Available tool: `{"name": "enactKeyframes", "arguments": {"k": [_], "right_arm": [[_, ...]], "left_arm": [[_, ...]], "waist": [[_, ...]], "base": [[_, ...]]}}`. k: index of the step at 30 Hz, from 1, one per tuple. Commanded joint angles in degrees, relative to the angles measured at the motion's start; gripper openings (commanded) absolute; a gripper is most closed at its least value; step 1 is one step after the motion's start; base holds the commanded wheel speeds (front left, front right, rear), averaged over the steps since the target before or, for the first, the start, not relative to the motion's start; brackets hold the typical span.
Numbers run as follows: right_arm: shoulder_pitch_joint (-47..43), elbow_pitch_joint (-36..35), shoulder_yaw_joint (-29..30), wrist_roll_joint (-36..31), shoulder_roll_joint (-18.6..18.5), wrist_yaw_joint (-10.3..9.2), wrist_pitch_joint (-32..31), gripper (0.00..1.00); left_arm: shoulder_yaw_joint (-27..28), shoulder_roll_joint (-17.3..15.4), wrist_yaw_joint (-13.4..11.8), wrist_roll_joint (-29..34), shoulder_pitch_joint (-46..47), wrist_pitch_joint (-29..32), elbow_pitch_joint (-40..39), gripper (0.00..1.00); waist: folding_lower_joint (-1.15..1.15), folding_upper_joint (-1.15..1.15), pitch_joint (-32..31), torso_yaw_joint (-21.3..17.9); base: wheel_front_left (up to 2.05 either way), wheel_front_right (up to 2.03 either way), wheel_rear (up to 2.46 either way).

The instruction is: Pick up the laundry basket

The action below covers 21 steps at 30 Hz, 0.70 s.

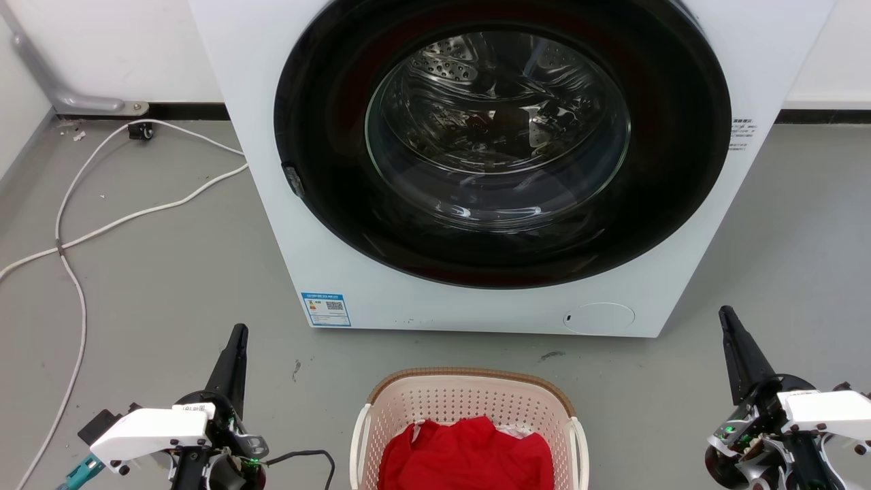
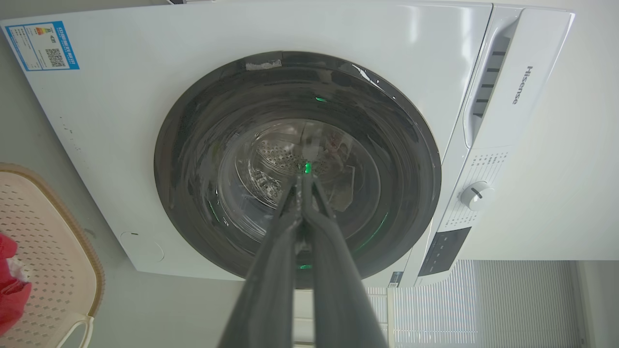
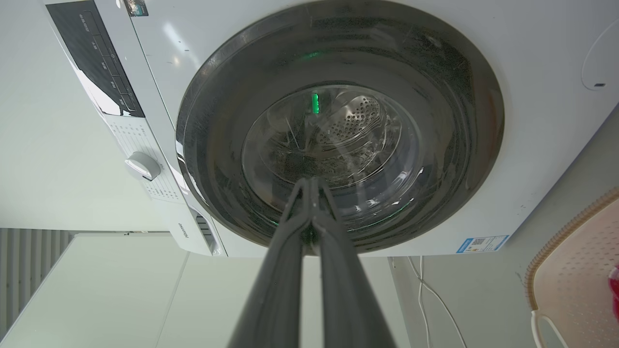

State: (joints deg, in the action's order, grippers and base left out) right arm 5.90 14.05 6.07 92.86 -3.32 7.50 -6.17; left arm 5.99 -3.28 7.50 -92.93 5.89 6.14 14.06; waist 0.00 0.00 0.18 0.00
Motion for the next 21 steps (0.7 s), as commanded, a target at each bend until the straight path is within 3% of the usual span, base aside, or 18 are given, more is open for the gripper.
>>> {"name": "enactKeyframes", "arguments": {"k": [1, 14, 15, 21], "right_arm": [[0.62, 0.06, 0.11, -0.24, 0.21, -0.02, -0.25, 0.00], [0.63, 0.06, 0.18, -0.31, 0.27, -0.02, -0.24, 0.00], [-0.09, 0.14, 0.07, -0.09, 0.06, 0.00, -0.11, 1.00], [-0.87, -0.10, -0.10, -1.55, 0.09, 0.00, 1.50, 1.00]], "left_arm": [[0.19, 0.06, 0.15, 0.28, 0.63, 0.22, 0.09, 0.00], [0.28, 0.13, 0.15, 0.36, 0.64, 0.19, 0.10, 0.00], [0.06, 0.09, -0.01, 0.06, -0.09, 0.15, 0.16, 1.00], [0.09, 0.13, -0.02, 1.82, -0.56, -1.47, -0.95, 1.00]], "waist": [[0.00, 0.00, 0.00, 0.00], [0.00, 0.00, 0.00, 0.00], [0.00, 0.00, 0.00, 0.00], [0.00, 0.00, 0.01, -0.03]], "base": [[0.00, 0.00, 0.00], [0.00, 0.00, 0.00], [0.00, 0.00, 0.00], [0.00, 0.00, 0.00]]}}
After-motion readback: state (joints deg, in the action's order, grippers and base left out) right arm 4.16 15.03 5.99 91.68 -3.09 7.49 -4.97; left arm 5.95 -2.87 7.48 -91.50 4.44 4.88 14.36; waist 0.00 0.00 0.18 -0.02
